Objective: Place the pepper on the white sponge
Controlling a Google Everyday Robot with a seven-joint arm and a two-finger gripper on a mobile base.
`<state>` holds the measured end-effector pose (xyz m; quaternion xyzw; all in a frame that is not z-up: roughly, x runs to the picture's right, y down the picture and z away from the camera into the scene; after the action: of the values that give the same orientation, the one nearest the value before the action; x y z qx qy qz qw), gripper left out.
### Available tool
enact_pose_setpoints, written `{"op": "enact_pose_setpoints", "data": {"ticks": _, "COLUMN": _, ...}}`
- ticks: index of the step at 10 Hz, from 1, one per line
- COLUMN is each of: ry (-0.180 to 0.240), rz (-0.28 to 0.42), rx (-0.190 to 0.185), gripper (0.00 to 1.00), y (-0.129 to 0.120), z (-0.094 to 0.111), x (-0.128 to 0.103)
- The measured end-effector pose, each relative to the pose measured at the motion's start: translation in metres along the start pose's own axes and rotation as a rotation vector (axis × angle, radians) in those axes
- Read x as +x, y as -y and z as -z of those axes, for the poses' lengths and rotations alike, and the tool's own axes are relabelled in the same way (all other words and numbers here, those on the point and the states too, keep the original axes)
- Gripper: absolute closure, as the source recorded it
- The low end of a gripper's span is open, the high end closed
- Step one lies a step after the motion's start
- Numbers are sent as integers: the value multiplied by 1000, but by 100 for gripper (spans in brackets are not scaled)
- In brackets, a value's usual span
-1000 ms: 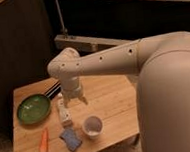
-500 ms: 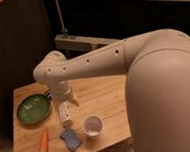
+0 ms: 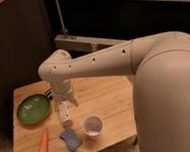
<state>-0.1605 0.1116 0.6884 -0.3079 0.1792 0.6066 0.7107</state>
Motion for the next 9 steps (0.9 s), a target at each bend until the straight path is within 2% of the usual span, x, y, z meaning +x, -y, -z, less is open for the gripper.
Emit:
{"op": "enact_pose_setpoints", "data": {"ticks": 1, "ry": -18, "rz": 29, "rx": -44, "gripper": 35, "y": -19, "z": -6, "x": 7}}
{"op": "enact_pose_setpoints", "data": {"ticks": 2, "ry": -34, "rz": 60, "rx": -70, "gripper": 35, "y": -39, "z": -12, "x": 16}}
{"op": "enact_pose_setpoints", "data": {"ticks": 3, "ry": -49, "rz": 92, "rx": -80, "gripper": 35, "y": -55, "z": -19, "x": 26}}
{"op": "enact_pose_setpoints", "data": {"ticks": 5, "ry": -78, "rz": 160, "rx": -69, "gripper": 35, "y": -90, "z": -40, "x": 41}}
{"op": "enact_pose_setpoints", "data": {"ticks": 9, "ry": -120, "rz": 228, "rx": -5, "gripper": 35, "y": -116, "z": -92, "x": 37}}
